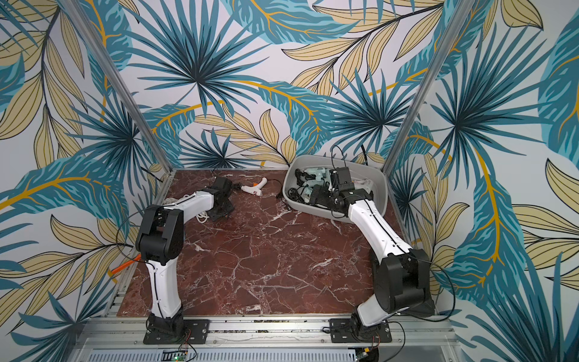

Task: Put the hot melt glue gun into the storage box
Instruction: Pick up the hot melt adhesive gun from the center of the board.

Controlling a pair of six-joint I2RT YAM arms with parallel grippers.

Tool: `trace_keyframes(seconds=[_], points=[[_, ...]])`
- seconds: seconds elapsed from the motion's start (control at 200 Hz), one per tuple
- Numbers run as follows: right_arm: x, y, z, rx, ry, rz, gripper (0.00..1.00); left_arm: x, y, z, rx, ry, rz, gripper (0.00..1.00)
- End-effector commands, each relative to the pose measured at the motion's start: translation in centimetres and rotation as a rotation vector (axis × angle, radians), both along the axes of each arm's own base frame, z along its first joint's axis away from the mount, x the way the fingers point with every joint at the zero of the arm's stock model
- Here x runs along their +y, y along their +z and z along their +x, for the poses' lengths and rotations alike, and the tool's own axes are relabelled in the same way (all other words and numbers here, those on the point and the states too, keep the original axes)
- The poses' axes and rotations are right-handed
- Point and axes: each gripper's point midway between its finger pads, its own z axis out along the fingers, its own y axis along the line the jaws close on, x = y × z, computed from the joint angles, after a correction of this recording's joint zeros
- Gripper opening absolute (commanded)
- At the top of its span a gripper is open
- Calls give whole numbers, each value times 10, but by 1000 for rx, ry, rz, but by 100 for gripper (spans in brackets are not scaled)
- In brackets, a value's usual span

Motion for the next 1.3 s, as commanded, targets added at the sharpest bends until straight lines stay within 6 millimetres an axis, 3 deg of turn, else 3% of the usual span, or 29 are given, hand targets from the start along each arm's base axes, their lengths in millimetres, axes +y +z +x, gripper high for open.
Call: trace_keyframes(seconds=[0.0, 0.265, 0.531, 0.701, 1.292], points=[[2, 4, -5, -17, 1, 18, 100, 7, -2, 0, 23, 29, 20, 63], [2, 5, -6, -16, 2, 23, 100, 18, -9, -6, 54, 44, 49, 49], [6, 3, -9, -10, 9, 49, 99, 18, -8, -8, 37, 21, 47, 19], [17, 1, -12, -8, 31, 111, 100, 17, 11, -11, -2, -16, 53, 0], [82, 16, -9, -78, 162, 342, 99, 27, 121, -52, -181, -188, 203, 0]])
